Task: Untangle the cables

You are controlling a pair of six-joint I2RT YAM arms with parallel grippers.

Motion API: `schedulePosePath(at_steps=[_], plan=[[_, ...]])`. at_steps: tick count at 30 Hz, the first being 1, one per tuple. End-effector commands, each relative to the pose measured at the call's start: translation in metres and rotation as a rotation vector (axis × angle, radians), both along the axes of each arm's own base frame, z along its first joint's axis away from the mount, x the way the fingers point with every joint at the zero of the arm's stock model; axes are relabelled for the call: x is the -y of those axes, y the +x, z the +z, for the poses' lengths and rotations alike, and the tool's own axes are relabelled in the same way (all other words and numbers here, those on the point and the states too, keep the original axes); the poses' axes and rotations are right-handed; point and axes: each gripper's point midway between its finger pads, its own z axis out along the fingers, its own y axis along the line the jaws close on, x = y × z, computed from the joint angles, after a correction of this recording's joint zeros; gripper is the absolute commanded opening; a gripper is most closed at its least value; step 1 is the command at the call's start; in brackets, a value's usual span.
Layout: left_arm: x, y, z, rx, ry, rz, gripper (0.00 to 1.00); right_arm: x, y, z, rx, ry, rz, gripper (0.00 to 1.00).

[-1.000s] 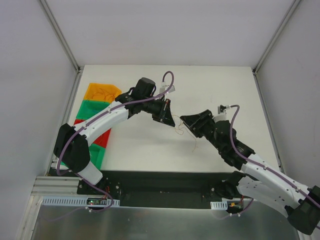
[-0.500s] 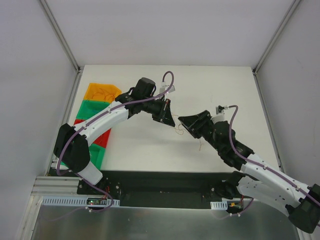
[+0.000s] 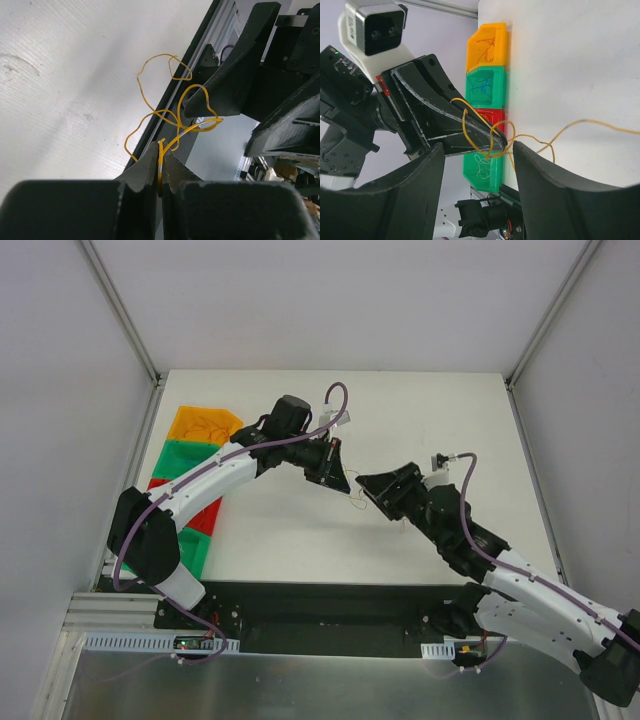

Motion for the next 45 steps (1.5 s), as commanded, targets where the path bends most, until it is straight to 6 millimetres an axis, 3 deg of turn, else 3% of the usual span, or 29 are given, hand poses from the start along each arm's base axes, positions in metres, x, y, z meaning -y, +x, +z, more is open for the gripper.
schedulePosePath(at_steps=[1,5,22,41,45], plan=[[0.002,-0.003,0.012,0.037,-0.035,-0.020,0.00,0.017,-0.005,0.010,0.038,-0.005,-0.040,0.60],[0.003,-0.003,0.010,0.029,-0.031,-0.020,0.00,0.020,-0.008,0.008,0.028,0.015,-0.047,0.60],[0.003,-0.004,0.009,0.021,-0.033,-0.024,0.00,-0.003,0.004,0.024,0.046,0.102,-0.024,0.57],[0.006,-0.007,0.009,0.018,-0.033,-0.035,0.00,0.004,0.009,0.035,0.064,0.138,-0.071,0.50],[0.005,-0.007,0.009,0.022,-0.033,-0.033,0.00,0.012,0.006,0.024,0.040,0.068,-0.083,0.54]])
